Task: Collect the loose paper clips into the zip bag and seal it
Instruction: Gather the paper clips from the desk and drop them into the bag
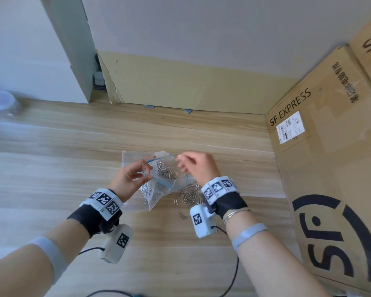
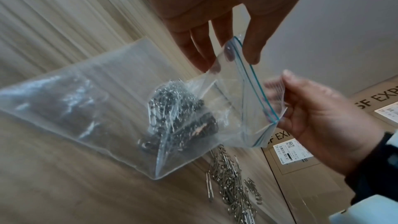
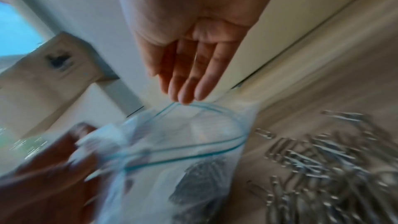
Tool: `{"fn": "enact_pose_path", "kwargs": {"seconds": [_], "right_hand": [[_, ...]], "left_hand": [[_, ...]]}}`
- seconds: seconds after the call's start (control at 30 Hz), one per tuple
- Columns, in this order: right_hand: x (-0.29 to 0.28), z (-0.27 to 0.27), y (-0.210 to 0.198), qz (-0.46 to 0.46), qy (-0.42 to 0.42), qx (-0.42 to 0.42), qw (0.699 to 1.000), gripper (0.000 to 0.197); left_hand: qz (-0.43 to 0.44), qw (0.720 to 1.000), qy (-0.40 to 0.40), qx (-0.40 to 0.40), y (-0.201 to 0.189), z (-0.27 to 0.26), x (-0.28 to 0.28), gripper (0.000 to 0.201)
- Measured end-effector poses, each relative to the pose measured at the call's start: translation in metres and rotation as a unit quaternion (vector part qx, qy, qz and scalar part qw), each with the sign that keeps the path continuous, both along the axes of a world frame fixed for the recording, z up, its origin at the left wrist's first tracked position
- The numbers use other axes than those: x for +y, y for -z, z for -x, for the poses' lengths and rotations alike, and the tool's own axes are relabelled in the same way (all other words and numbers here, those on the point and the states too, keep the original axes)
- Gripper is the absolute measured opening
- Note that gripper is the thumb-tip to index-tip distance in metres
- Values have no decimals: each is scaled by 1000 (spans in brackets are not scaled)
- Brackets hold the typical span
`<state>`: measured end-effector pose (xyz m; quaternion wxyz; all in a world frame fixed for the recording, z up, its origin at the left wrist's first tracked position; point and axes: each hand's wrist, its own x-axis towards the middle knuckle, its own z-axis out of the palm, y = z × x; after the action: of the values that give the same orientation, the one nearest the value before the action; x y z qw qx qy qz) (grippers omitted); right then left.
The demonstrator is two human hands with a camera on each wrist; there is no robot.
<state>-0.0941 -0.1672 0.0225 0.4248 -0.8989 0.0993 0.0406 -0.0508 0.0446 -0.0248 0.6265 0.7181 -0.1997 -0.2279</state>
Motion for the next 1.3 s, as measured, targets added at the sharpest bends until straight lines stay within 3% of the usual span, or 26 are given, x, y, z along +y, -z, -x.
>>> {"fn": "enact_pose_path", "kwargs": {"seconds": [0.1, 0.17, 0.23, 0.33, 0.6, 0.87, 1.1, 1.3], "right_hand": [[-26, 3, 21, 4, 47, 56, 997, 17], [-30, 2, 37, 36, -10, 138, 990, 27], [-26, 1, 47, 63, -54, 167, 983, 38], [-20, -1, 54, 106, -94, 151, 978, 45], [-39, 24, 47, 106, -127, 185, 969, 42], [-20, 13, 57, 113, -115, 97, 982, 50], [-28, 25, 59, 102, -116, 135, 979, 43], [2, 14, 49, 151, -182, 163, 958, 54]], "left_hand": [[7, 1000, -4, -1, -1, -1, 4, 43], [12, 1000, -9, -2, -2, -1, 4, 43], [16, 1000, -9, -4, -2, 0, 5, 41], [16, 1000, -9, -5, -1, -2, 8, 42], [7, 1000, -15, -3, -1, -8, 12, 39], [26, 999, -21, 7, -2, -9, 12, 37], [16, 999, -31, 10, -8, -15, 22, 36], [20, 999, -34, 5, -10, -14, 22, 29]]}}
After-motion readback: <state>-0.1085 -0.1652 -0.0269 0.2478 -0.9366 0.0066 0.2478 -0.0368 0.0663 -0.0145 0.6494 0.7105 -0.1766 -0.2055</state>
